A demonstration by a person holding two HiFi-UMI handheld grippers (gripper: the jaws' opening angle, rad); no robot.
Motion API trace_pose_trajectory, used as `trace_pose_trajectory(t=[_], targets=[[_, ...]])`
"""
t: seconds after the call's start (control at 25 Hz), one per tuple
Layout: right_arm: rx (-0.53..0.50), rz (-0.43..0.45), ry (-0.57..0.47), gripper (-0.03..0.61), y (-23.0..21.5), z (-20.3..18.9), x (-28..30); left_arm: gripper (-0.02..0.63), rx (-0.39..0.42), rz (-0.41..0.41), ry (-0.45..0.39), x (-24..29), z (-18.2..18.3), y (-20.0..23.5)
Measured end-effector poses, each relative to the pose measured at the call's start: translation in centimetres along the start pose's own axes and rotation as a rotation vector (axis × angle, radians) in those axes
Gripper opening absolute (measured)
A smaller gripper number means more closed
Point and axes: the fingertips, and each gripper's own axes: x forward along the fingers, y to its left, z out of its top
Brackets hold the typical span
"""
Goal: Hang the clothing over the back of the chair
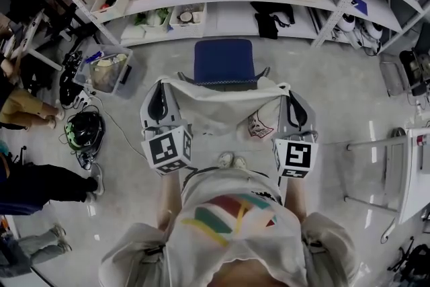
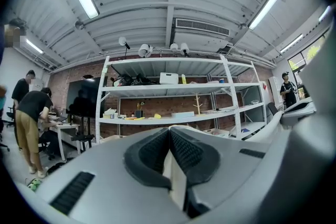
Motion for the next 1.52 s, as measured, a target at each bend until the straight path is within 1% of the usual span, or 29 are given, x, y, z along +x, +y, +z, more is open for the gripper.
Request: trace_pose_trajectory(t=[0.24, 0.36, 0.48, 0.56, 0.68, 0.84, 1.04, 1.16, 1.36, 1.52], targets=[[-0.010, -0.006, -0.004, 0.014, -0.3, 0.1, 0.2, 0.017, -0.010, -0.007, 0.005, 0.2, -0.4, -0.3], [-0.021, -0.018, -0.021, 0.014, -1.0, 0.8, 0.7, 0.017, 0.010, -0.022, -0.006, 1.1, 0.0, -0.5], [-0.028, -0.042, -0.046, 0.014, -2.1, 2.4, 1.5, 0.017, 0.042, -0.042, -0.020, 3.0, 1.1, -0.4], [-0.029, -0.054, -0.073, 0.014, -3.0, 4.0, 2.3, 0.017, 0.044, -0.053, -0.037, 4.1, 2.3, -0.2], [-0.047, -0.069, -0.124, 0.014, -4.4, 7.3, 3.6, 0.017, 0.043, -0.076, -0.082, 5.7, 5.4, -0.2], [-0.094, -0.088, -0.214, 0.014, -5.9, 12.9, 4.5, 0.017, 0.069, -0.086, -0.175, 7.1, 10.9, 0.0], [-0.181, -0.119, -0.363, 0.014, -7.2, 20.7, 4.5, 0.017, 0.121, -0.093, -0.314, 7.8, 18.2, 0.8], [-0.241, -0.132, -0.438, 0.014, -7.3, 24.8, 4.3, 0.017, 0.140, -0.090, -0.378, 8.1, 21.9, 1.6], [-0.312, -0.139, -0.508, 0.014, -7.4, 30.1, 4.9, 0.017, 0.174, -0.072, -0.444, 9.5, 27.0, 2.7], [-0.336, -0.147, -0.512, 0.014, -7.8, 31.8, 5.6, 0.017, 0.210, -0.068, -0.460, 10.6, 29.1, 3.0]])
